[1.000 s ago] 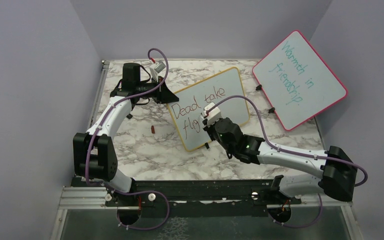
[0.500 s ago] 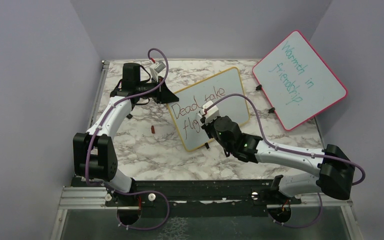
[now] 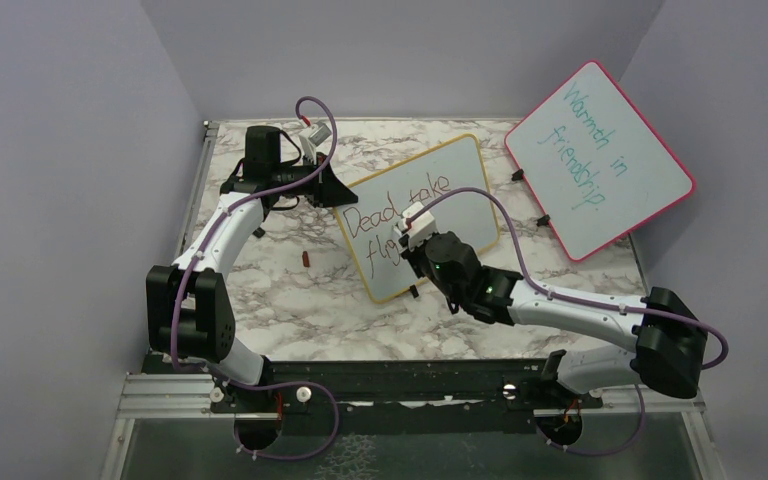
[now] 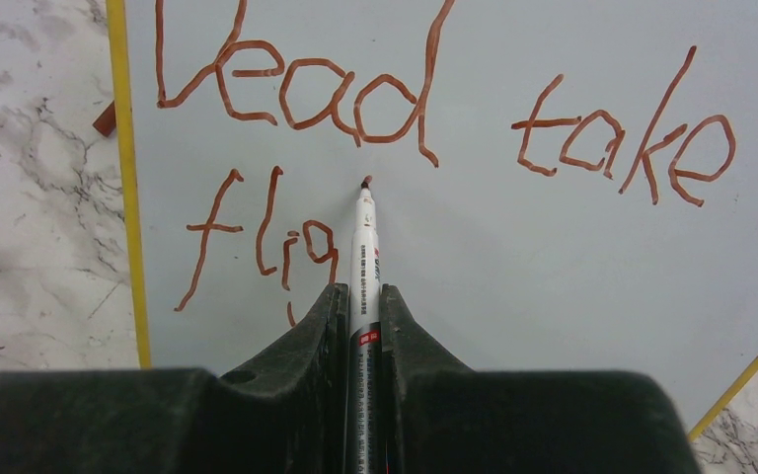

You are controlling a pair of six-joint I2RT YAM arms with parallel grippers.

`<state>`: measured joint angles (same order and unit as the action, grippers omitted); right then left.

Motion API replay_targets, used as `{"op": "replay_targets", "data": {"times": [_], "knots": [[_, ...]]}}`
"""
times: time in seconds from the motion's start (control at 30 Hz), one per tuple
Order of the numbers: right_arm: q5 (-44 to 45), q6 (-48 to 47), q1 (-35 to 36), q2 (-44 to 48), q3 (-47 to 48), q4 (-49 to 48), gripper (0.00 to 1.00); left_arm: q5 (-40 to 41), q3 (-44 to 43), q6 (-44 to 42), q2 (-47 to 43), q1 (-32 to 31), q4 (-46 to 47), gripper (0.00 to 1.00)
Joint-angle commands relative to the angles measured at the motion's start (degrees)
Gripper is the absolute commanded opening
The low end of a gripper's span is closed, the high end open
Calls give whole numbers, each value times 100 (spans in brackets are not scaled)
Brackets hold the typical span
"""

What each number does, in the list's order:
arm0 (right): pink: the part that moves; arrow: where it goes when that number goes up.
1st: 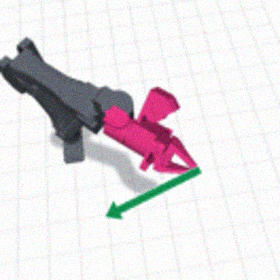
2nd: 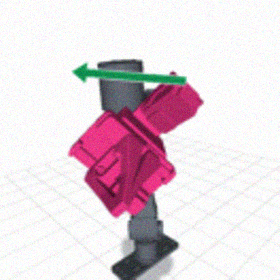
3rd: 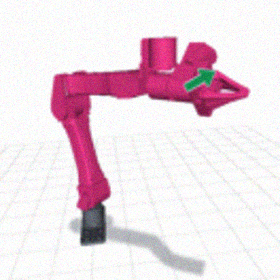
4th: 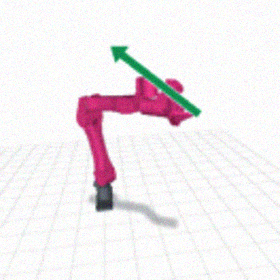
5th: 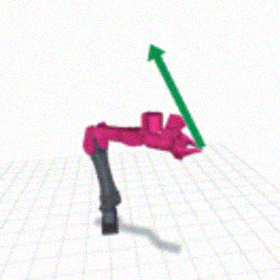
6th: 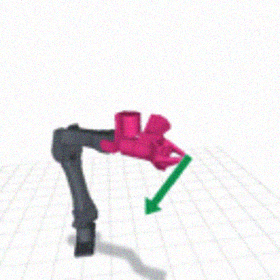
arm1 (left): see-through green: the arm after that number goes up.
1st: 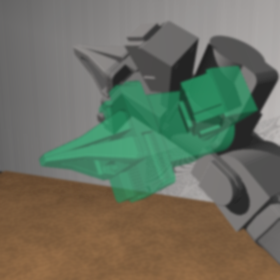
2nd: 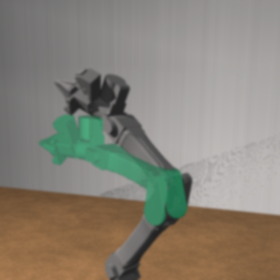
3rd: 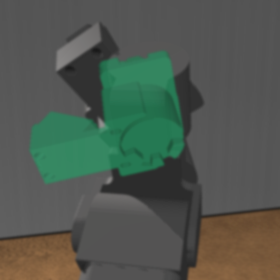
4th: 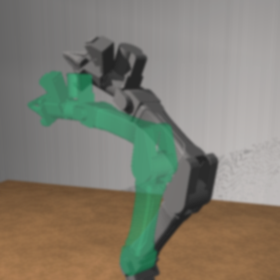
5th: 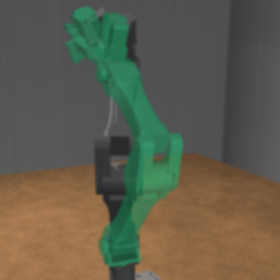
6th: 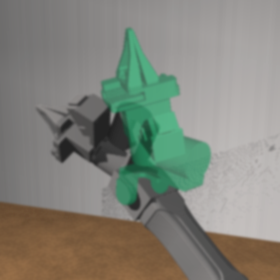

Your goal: Write a sentence on the whiteboard

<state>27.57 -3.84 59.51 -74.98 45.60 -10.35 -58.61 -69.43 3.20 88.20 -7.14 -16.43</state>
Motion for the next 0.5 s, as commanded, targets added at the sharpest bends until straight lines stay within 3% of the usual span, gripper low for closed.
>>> {"op": "replay_targets", "data": {"times": [0.0,0.47], "knots": [[-158,173,-27,70,120,389,0,1304,96,-478,294,100,-291,0],[-369,591,-27,126,-37,1024,1,1304,96,-477,287,106,-291,0]]}}
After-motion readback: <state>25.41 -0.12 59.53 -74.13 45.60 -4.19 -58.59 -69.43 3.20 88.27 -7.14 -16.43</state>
